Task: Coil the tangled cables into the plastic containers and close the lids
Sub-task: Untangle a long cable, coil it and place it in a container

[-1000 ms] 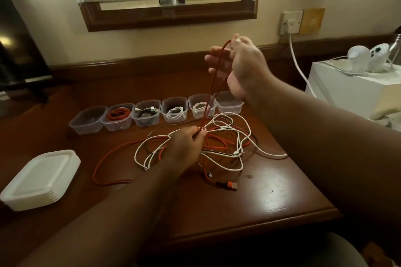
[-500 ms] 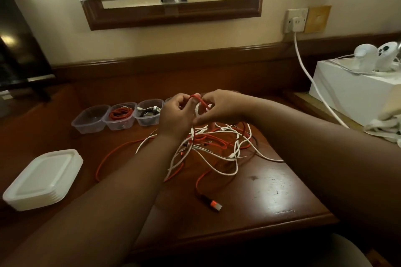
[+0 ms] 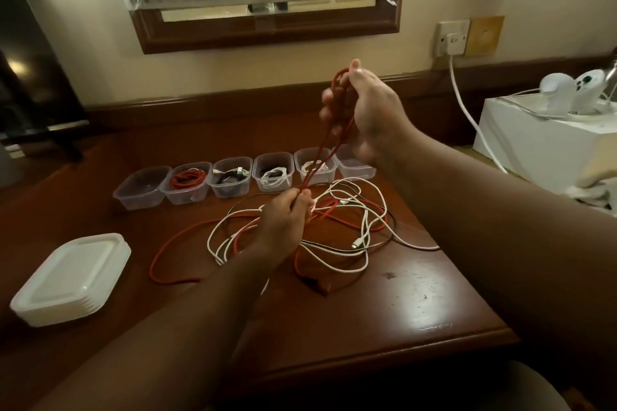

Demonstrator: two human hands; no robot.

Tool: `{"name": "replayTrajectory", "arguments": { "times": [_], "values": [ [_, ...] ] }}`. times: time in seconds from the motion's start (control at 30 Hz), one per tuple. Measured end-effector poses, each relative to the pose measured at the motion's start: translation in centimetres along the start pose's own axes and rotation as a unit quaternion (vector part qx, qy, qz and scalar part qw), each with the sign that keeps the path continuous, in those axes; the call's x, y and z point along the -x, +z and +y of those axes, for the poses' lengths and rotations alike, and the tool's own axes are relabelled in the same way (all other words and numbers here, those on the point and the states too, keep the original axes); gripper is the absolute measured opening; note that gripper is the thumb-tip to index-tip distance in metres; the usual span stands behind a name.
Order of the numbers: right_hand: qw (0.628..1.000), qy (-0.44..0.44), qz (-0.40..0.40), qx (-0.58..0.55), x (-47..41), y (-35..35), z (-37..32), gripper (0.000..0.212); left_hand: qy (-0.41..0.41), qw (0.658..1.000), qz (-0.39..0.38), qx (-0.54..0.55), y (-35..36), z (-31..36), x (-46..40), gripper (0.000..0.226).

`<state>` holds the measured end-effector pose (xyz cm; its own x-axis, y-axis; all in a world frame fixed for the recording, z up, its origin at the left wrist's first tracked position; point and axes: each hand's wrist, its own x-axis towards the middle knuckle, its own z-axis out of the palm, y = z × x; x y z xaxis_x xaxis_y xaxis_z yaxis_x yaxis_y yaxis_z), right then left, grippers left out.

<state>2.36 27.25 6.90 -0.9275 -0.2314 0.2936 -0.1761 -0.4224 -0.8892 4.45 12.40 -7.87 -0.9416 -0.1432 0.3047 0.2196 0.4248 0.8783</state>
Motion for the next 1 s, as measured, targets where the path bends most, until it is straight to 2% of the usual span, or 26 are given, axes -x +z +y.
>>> {"name": "replayTrajectory", "arguments": {
  "times": [0.03,0.07,0.1,0.17,0.23,0.27,0.37,0.43,0.47,0.53,0.6,0.67,0.73,0.8,0.83,0.87,0.93,1.0],
  "values": [
    [0.999,0.004,0.003,0.049,0.1,0.0,-0.1,0.025,-0.013,0.999,0.020,0.033,-0.2,0.3,-0.3,0.030],
    [0.987,-0.002,0.006,0.158,0.1,-0.1,0.1,0.022,-0.019,0.997,0.050,0.058,-0.5,0.8,-0.6,0.031],
    [0.955,-0.010,0.001,0.297,0.1,-0.2,0.4,0.023,-0.011,0.995,0.081,0.065,-0.8,1.4,-1.1,0.029],
    [0.854,-0.004,-0.063,0.516,0.0,-0.3,1.4,0.039,0.033,0.993,0.107,0.034,-1.6,2.9,-1.8,0.024],
    [0.779,0.031,-0.156,0.606,0.2,-0.2,2.4,0.043,0.067,0.993,0.088,0.033,-2.3,4.6,-2.3,0.016],
    [0.762,0.044,-0.182,0.620,0.3,-0.2,2.5,0.039,0.065,0.993,0.082,0.050,-2.5,5.2,-2.4,0.013],
    [0.764,0.070,-0.205,0.608,0.4,-0.2,1.9,0.016,0.014,0.990,0.082,0.112,-3.1,6.1,-2.7,0.019],
    [0.788,0.068,-0.209,0.574,0.7,0.0,1.4,0.009,-0.015,0.984,0.072,0.163,-3.0,6.1,-2.6,0.018],
    [0.816,0.060,-0.191,0.542,0.8,0.3,1.2,0.010,-0.029,0.980,0.069,0.185,-2.8,6.0,-2.4,0.014],
    [0.894,0.043,-0.106,0.433,0.7,0.6,0.8,0.019,-0.044,0.979,0.054,0.194,-1.9,5.2,-1.6,0.009],
    [0.965,0.041,-0.007,0.259,0.6,1.0,0.2,0.026,-0.021,0.991,0.024,0.133,-0.9,3.9,-0.8,0.019],
    [0.996,0.045,0.031,0.067,0.6,1.1,-0.3,0.025,0.017,0.998,0.003,0.063,-0.3,2.5,-0.1,0.028],
    [0.999,0.046,0.011,-0.014,1.0,1.0,-0.5,0.026,0.033,0.999,0.004,0.032,-0.3,1.7,0.5,0.029],
    [0.999,0.032,-0.011,0.030,1.4,0.9,-0.2,0.023,0.024,0.999,0.028,0.027,-0.8,1.7,0.5,0.028],
    [0.994,0.014,-0.015,0.103,1.5,0.8,0.1,0.019,0.023,0.998,0.052,0.025,-1.2,2.0,0.4,0.028],
    [0.976,-0.011,-0.015,0.218,1.5,0.7,0.3,0.017,0.031,0.996,0.079,0.021,-1.6,2.5,0.0,0.028],
    [0.891,-0.044,-0.034,0.451,1.5,0.5,0.8,0.016,0.078,0.991,0.111,-0.009,-2.5,3.8,-0.9,0.025],
    [0.822,-0.032,-0.084,0.562,1.5,0.5,1.2,0.026,0.133,0.984,0.106,-0.053,-3.2,5.1,-1.7,0.017]
  ]
}}
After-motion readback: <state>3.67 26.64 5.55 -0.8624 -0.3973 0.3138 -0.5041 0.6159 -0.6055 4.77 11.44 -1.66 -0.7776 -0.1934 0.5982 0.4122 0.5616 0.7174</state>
